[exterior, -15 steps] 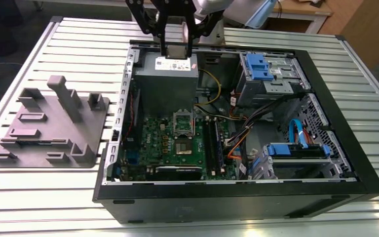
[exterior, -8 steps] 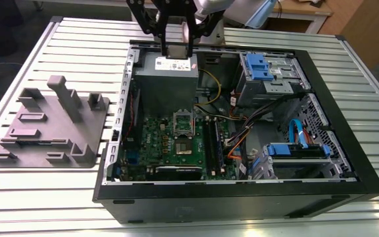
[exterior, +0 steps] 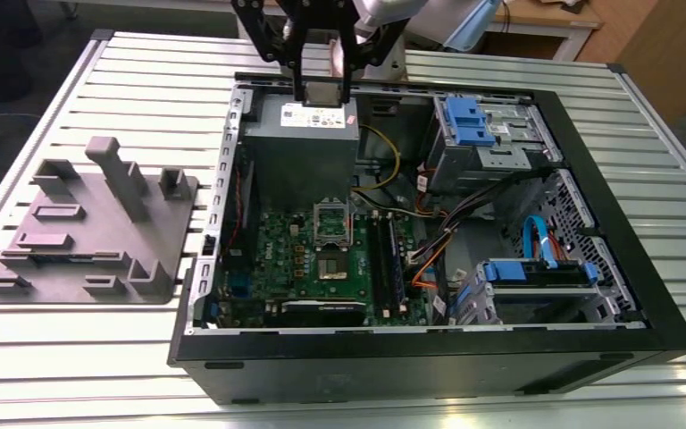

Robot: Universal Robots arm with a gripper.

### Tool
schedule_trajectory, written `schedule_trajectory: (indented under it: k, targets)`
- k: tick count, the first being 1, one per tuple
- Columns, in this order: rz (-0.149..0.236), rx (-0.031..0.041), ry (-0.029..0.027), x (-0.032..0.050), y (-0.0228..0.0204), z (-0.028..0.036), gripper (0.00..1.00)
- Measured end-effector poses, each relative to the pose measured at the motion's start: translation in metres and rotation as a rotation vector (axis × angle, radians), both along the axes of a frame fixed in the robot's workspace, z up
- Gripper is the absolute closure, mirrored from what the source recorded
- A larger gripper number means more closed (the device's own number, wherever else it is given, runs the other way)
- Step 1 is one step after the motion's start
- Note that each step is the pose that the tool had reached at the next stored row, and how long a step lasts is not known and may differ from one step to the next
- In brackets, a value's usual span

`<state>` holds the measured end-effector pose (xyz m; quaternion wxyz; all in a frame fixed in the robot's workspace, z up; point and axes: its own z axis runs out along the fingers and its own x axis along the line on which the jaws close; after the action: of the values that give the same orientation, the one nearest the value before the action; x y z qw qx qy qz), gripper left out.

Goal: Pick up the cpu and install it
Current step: 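Pick up the cpu and move it towards the insertion slot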

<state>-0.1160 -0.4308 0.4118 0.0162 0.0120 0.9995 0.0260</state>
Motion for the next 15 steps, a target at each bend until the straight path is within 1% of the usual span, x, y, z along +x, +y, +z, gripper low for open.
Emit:
schedule_trajectory:
  k: [6,15]
  targets:
    - [0.000,0.0000,0.0001,0.0043,0.0000,0.0000,0.53]
    - [0.000,0.0000,0.0000,0.0161,0.0000,0.0000,0.53]
